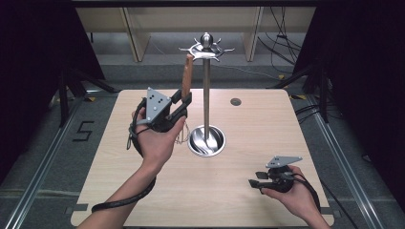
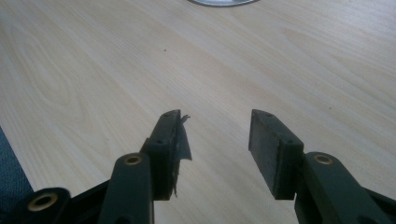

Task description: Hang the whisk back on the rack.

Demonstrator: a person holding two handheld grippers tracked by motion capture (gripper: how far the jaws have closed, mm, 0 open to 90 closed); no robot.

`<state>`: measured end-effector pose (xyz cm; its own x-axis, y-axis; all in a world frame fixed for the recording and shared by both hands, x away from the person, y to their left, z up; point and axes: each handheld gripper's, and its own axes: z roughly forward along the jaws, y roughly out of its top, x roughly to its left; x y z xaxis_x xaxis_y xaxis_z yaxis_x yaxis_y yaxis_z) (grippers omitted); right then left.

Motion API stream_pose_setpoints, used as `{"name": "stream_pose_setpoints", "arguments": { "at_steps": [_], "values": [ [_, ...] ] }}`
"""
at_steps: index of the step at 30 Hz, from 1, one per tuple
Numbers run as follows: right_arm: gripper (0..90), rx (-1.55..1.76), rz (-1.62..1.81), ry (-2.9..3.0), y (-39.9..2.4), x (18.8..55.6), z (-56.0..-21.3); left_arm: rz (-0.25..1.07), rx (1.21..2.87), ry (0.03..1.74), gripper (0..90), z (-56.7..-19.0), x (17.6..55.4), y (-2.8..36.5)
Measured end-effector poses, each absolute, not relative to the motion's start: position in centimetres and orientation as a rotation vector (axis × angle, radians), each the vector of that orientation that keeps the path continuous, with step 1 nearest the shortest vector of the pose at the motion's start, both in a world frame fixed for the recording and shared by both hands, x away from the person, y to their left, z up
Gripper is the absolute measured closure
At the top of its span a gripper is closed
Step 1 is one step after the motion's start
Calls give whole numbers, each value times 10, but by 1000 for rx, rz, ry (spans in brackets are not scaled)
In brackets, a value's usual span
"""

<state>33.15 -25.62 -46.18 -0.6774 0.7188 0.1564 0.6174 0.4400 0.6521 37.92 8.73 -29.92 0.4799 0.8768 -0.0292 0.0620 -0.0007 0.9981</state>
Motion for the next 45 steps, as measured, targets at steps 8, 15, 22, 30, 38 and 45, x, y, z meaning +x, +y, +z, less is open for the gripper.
{"name": "stream_pose_setpoints", "arguments": {
  "at_steps": [8, 15, 22, 30, 38, 45],
  "values": [
    [549, 1189, 1076, 2528, -256, 331, -463, 791, 1444, 882, 685, -299, 383, 84],
    [549, 1186, 1060, 2540, -256, 332, -462, 814, 1453, 876, 684, -298, 387, 84],
    [549, 1186, 1060, 2541, -256, 332, -462, 810, 1459, 881, 683, -299, 391, 81],
    [549, 1187, 1062, 2541, -257, 332, -462, 800, 1470, 887, 681, -300, 395, 77],
    [548, 1190, 1062, 2544, -257, 332, -462, 788, 1485, 895, 680, -301, 399, 74],
    [547, 1190, 1064, 2546, -257, 332, -462, 789, 1492, 893, 680, -301, 401, 74]
  ]
}}
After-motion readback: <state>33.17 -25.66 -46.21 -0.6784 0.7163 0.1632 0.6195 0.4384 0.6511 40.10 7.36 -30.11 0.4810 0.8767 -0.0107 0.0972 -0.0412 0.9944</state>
